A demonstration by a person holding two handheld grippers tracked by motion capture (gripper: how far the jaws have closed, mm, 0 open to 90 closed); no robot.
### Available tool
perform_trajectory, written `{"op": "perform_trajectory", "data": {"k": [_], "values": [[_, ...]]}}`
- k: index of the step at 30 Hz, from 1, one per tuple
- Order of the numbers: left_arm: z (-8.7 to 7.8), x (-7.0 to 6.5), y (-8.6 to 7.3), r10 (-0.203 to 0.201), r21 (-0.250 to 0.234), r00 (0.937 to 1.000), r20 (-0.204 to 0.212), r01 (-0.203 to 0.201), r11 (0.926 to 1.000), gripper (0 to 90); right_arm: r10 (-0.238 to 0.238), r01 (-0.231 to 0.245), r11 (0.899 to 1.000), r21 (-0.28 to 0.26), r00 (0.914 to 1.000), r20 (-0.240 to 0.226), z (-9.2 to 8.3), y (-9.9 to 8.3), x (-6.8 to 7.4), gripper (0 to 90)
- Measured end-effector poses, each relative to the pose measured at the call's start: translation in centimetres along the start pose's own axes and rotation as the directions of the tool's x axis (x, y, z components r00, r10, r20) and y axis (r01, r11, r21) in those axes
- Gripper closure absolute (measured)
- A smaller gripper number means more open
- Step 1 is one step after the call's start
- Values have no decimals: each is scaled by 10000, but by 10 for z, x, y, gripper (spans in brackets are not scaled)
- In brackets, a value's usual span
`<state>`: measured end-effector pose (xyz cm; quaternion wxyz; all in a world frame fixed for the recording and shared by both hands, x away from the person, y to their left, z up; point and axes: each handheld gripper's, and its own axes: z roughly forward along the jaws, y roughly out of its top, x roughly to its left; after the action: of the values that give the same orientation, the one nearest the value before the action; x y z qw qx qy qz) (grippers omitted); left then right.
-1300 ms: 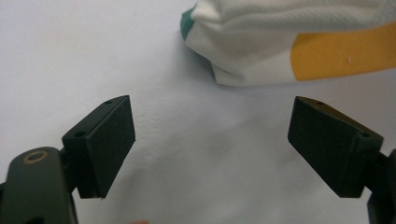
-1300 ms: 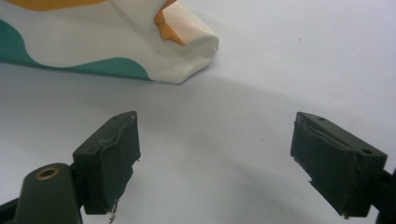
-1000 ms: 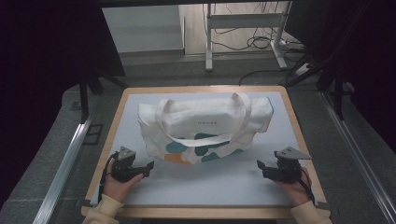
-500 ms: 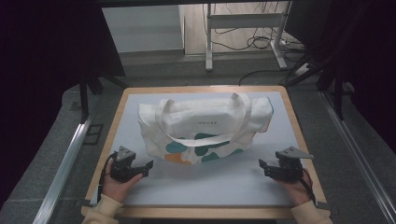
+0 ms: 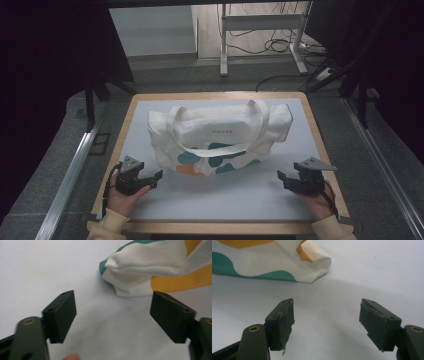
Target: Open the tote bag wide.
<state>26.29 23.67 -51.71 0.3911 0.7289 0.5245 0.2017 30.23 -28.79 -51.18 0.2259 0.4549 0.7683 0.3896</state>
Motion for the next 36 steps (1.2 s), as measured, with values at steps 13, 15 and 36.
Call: {"op": "perform_trajectory", "data": {"k": [13,15,36], "values": [[-22,-6,12,152,-454,9998,148,-145,9989,266,-61,47,9994,-344,9991,-420,-7,9,2,308],[-23,-6,13,171,-503,9997,176,-162,9986,265,-77,60,9991,-416,9991,-417,-8,12,3,308],[-57,8,23,108,-1000,9995,280,-79,9950,254,-139,64,9948,-1016,9971,-743,-25,38,-1,312]]}}
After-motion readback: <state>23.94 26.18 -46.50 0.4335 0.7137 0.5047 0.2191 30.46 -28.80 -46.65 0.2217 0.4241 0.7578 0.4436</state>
